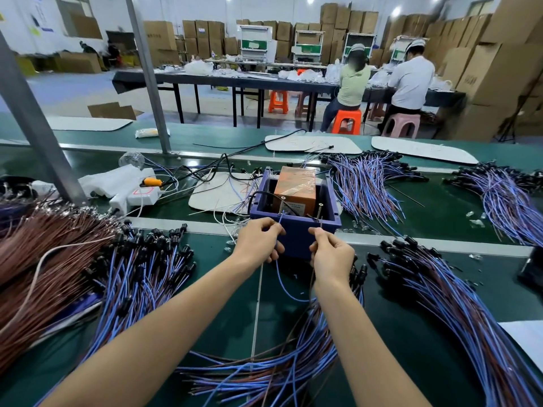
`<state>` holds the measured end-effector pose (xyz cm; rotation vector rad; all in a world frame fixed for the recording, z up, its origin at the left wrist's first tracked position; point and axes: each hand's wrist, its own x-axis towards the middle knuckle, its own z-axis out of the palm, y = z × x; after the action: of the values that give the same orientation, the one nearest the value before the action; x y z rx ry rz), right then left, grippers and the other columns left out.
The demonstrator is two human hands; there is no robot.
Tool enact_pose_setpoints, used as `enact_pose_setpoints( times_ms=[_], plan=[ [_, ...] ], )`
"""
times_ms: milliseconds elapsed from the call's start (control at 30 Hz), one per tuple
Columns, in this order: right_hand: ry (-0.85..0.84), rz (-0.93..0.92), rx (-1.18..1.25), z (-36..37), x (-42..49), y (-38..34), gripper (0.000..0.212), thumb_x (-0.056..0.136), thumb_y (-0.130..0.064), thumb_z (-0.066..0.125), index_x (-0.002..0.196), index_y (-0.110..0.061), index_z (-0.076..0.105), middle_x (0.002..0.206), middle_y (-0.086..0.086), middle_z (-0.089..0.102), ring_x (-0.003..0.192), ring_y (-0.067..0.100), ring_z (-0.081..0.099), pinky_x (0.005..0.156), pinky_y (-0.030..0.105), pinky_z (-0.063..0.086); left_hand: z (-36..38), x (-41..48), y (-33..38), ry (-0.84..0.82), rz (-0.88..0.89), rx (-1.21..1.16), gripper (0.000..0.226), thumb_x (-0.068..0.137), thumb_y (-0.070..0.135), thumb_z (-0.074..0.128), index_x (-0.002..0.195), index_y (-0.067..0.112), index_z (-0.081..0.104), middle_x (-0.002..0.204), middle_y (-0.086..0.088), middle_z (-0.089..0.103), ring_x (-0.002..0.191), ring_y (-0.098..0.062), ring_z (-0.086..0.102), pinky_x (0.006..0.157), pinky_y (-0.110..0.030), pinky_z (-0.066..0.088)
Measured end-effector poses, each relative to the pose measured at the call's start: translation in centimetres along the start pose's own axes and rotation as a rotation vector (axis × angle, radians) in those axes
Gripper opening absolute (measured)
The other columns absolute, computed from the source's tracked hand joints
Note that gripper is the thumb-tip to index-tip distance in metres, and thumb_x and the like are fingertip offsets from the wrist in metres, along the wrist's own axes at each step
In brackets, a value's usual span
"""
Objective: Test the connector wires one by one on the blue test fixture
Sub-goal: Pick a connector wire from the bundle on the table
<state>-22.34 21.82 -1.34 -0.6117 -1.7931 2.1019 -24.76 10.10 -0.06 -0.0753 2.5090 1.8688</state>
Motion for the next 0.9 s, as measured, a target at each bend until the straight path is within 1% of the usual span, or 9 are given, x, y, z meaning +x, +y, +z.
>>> enact_pose_setpoints(
  times_ms=[133,267,400,500,633,800,900],
  plan=[
    [0.003,0.012,0.034,0.4,0.0,0.4,0.022,0.095,-0.018,0.057,0.079,-0.015,0.073,0.056,-0.002,0.049,0.056,0.014,0.041,0.054,0.028,0.034,0.0,0.2,0.2,0.037,-0.016,0.014,0.021,0.089,0.012,0.048,0.075,0.009,0.063,0.049,0.0,0.062,0.033,-0.01,0.046,0.035,-0.017,0.035],
    [-0.005,0.029,0.034,0.8,-0.2,0.8,0.023,0.094,-0.019,0.058,0.077,-0.018,0.073,0.056,-0.003,0.05,0.055,0.012,0.043,0.05,0.026,0.034,0.2,0.6,0.2,0.061,-0.011,0.074,0.03,0.088,0.018,0.05,0.063,0.009,0.063,0.049,0.001,0.062,0.033,-0.008,0.043,0.039,-0.015,0.035],
    [-0.005,0.027,0.041,1.0,-0.2,0.9,0.022,0.094,-0.019,0.057,0.08,-0.017,0.074,0.056,-0.003,0.051,0.054,0.012,0.042,0.051,0.026,0.034,0.1,1.0,0.3,0.081,0.004,0.087,0.035,0.09,0.02,0.052,0.059,0.008,0.063,0.047,0.0,0.061,0.031,-0.008,0.044,0.037,-0.013,0.034],
    [0.008,0.024,0.05,1.1,-0.2,0.9,0.024,0.094,-0.019,0.057,0.076,-0.021,0.072,0.055,-0.004,0.05,0.053,0.012,0.042,0.051,0.027,0.035,0.1,1.2,0.3,0.077,0.011,0.092,0.037,0.093,0.023,0.051,0.061,0.009,0.063,0.047,-0.001,0.06,0.031,-0.008,0.044,0.036,-0.013,0.034],
    [0.009,0.019,0.046,1.2,-0.2,1.1,0.025,0.094,-0.02,0.057,0.073,-0.023,0.071,0.055,-0.004,0.05,0.055,0.013,0.042,0.053,0.029,0.035,0.3,1.2,0.4,0.077,0.032,0.103,0.031,0.095,0.025,0.05,0.073,0.012,0.068,0.048,-0.001,0.06,0.03,-0.008,0.043,0.036,-0.013,0.033],
    [0.016,0.022,0.042,1.3,0.0,1.3,0.025,0.094,-0.021,0.058,0.073,-0.023,0.071,0.054,-0.005,0.051,0.057,0.014,0.043,0.059,0.033,0.036,0.3,1.4,0.4,0.079,0.044,0.11,0.033,0.097,0.027,0.049,0.074,0.013,0.067,0.047,0.0,0.059,0.029,-0.007,0.042,0.035,-0.013,0.034],
    [0.013,0.018,0.042,1.3,-0.1,1.4,0.024,0.093,-0.021,0.059,0.073,-0.023,0.072,0.054,-0.005,0.051,0.059,0.014,0.044,0.062,0.034,0.036,0.3,1.3,0.5,0.073,0.039,0.102,0.032,0.097,0.025,0.049,0.077,0.01,0.068,0.046,-0.001,0.058,0.028,-0.007,0.041,0.034,-0.013,0.032]
  ],
)
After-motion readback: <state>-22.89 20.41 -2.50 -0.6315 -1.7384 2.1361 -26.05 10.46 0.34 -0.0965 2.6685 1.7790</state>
